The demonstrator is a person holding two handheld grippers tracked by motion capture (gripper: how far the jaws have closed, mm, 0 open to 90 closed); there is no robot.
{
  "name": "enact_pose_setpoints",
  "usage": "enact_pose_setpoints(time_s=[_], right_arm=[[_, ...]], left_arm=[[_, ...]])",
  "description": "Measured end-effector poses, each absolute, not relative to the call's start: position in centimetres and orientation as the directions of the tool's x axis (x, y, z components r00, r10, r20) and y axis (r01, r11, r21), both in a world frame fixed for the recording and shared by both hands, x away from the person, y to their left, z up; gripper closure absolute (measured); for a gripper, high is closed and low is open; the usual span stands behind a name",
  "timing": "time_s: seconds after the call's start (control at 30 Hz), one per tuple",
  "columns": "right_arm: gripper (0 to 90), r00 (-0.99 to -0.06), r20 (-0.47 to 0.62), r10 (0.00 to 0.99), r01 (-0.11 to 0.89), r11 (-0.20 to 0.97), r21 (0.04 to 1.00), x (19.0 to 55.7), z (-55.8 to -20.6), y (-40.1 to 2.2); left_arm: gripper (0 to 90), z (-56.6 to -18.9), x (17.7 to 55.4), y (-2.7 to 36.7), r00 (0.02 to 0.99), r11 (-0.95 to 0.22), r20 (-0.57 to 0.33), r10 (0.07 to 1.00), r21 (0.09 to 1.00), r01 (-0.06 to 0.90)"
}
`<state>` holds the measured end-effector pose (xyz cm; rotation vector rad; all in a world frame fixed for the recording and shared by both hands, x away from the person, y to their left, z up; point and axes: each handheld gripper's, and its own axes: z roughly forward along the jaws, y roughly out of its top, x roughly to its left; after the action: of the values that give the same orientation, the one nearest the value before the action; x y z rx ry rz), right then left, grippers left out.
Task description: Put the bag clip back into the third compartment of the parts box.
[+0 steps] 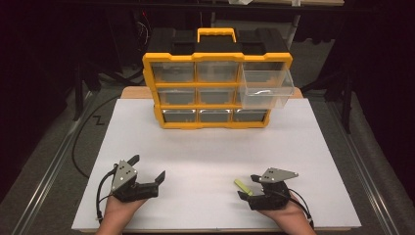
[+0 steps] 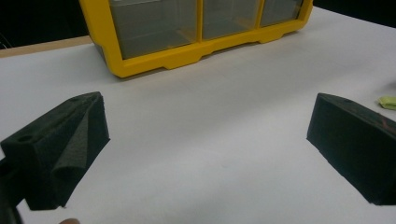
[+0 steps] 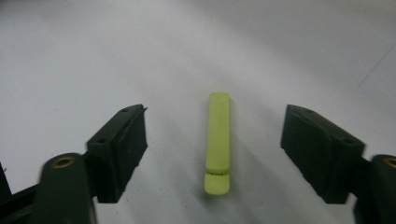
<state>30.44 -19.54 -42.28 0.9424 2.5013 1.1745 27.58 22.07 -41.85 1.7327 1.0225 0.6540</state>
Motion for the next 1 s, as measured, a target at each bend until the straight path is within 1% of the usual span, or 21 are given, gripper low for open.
enact_pose_setpoints(time_s=[0.17,0.2,0.23,0.37,0.4,0.67,0.8,0.83,0.87,0.9,1.0], right_arm=[[5.5,-0.78,0.051,0.624,0.46,0.517,0.722,30.7,-42.5,-18.6],[5.5,-0.78,0.051,0.624,0.46,0.517,0.722,30.7,-42.5,-18.6],[0.1,-0.782,0.05,0.621,0.471,0.536,0.701,30.9,-42.7,-18.1],[0.9,-0.798,0.026,0.602,0.461,0.583,0.669,31.1,-43.0,-17.5],[3.8,-0.799,0.029,0.6,0.466,0.588,0.661,31.1,-43.0,-17.4],[42.5,-0.798,0.027,0.602,0.465,0.587,0.663,31.4,-42.8,-17.8],[55.7,-0.802,0.018,0.598,0.456,0.592,0.665,31.4,-42.8,-18.0],[57.8,-0.802,0.015,0.597,0.454,0.594,0.664,31.4,-42.8,-18.0],[57.8,-0.802,0.015,0.597,0.454,0.594,0.664,31.4,-42.8,-18.0],[64.2,-0.803,0.004,0.597,0.448,0.599,0.663,31.5,-42.8,-17.9],[71.0,-0.799,-0.005,0.602,0.448,0.6,0.663,31.6,-42.8,-17.9]], left_arm=[[0.3,-41.9,27.6,22.0,0.503,-0.162,-0.033,0.864,0.927,0.338],[0.3,-41.9,27.6,22.0,0.503,-0.162,-0.033,0.864,0.927,0.338],[0.3,-41.9,27.6,22.1,0.503,-0.159,-0.035,0.864,0.927,0.338],[0.3,-41.8,27.6,22.1,0.504,-0.162,-0.033,0.863,0.927,0.338],[0.3,-41.8,27.6,22.1,0.504,-0.161,-0.033,0.863,0.927,0.338],[0.3,-41.8,27.6,22.1,0.504,-0.16,-0.034,0.863,0.928,0.336],[0.3,-41.8,27.6,22.1,0.503,-0.16,-0.034,0.863,0.928,0.337],[0.3,-41.8,27.6,22.1,0.504,-0.159,-0.034,0.863,0.928,0.336],[0.3,-41.8,27.6,22.1,0.504,-0.159,-0.034,0.863,0.928,0.336],[0.3,-41.8,27.6,22.1,0.504,-0.158,-0.035,0.863,0.929,0.335],[0.3,-41.8,27.6,22.1,0.502,-0.153,-0.039,0.864,0.93,0.335]])
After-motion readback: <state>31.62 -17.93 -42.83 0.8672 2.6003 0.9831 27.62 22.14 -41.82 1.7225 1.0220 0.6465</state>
